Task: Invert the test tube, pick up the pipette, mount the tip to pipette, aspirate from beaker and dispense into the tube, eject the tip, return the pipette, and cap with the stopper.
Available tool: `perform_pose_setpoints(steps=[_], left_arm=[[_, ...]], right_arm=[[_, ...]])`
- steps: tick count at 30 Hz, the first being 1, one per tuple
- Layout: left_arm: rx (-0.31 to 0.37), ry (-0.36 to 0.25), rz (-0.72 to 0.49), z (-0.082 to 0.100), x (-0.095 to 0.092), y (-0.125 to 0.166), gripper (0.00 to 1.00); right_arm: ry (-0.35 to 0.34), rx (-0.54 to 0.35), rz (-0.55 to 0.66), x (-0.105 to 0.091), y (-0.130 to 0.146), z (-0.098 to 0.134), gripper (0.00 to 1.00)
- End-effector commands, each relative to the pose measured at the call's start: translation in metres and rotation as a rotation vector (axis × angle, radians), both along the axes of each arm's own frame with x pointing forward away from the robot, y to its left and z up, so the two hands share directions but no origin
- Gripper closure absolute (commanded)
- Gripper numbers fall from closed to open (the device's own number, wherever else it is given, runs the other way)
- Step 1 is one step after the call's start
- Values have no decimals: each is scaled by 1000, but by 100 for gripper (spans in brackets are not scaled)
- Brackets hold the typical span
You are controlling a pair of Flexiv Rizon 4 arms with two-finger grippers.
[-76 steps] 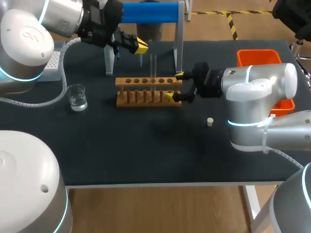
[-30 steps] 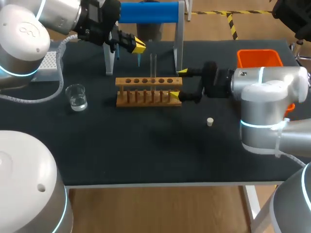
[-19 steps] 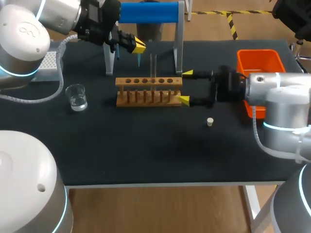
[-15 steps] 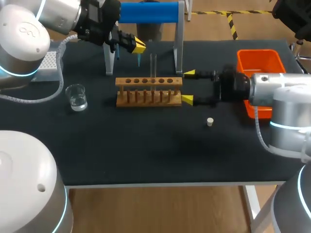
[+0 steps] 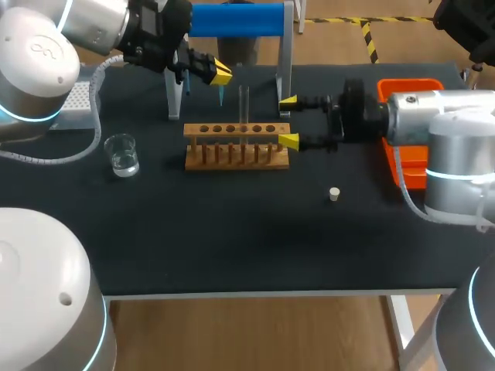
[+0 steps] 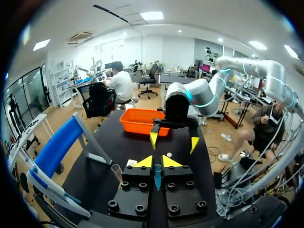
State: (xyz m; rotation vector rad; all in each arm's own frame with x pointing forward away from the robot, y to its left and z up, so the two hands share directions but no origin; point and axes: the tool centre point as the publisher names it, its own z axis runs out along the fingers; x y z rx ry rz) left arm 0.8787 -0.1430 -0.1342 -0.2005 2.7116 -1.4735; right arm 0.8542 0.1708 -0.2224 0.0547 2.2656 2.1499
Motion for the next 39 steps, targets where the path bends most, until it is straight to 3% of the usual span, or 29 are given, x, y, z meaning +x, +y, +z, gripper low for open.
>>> perform_pose_setpoints(steps=[1, 14, 39], left_arm=[[4, 3, -2, 1, 0, 1, 100], [4, 3, -2, 1, 0, 1, 100], [4, 3, -2, 1, 0, 1, 100]], right_arm=[[4, -2, 6, 5, 16, 6, 0], [11, 27, 24, 10, 50, 20, 0], [23, 44, 88, 22, 88, 37, 0]])
